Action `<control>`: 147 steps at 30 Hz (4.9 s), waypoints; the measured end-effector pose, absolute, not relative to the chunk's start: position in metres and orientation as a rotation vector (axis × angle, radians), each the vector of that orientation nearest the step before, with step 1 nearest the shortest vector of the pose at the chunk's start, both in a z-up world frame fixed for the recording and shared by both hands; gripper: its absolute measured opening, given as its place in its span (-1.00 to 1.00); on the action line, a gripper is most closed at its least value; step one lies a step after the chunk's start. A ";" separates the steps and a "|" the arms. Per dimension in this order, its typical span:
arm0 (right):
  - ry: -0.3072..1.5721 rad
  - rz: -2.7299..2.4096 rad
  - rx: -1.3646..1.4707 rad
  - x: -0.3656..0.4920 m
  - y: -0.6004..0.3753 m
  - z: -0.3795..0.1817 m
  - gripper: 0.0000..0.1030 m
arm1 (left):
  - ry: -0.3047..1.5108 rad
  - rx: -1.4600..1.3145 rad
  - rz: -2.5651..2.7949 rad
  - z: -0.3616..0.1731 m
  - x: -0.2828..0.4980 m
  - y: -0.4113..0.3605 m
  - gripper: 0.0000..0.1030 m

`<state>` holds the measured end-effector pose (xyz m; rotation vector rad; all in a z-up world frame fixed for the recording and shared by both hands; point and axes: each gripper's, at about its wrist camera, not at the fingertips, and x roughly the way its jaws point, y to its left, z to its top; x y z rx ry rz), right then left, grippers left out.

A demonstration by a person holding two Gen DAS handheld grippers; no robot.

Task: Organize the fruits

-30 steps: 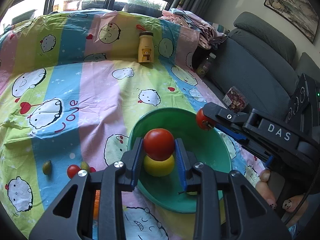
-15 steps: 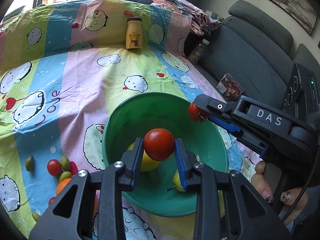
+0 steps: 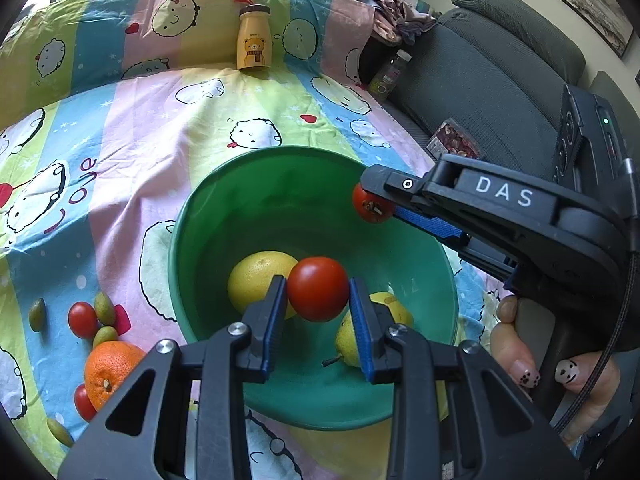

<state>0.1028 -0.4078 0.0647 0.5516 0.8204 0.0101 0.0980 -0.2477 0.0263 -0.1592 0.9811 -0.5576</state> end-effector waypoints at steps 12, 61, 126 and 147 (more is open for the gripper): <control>0.855 -0.004 0.537 0.108 -0.407 0.058 -0.34 | 1.018 -0.156 -0.582 0.019 0.098 -0.250 -0.39; 0.945 -0.081 0.466 0.115 -0.406 0.045 -0.31 | 1.088 -0.112 -0.581 0.012 0.105 -0.261 -0.31; 1.038 0.120 -0.120 0.078 -0.179 0.004 0.34 | 0.960 -0.337 -0.042 -0.008 0.020 0.021 0.58; 0.951 0.199 -0.029 0.065 -0.172 0.027 0.27 | 0.921 -0.443 0.021 -0.001 0.018 0.064 0.59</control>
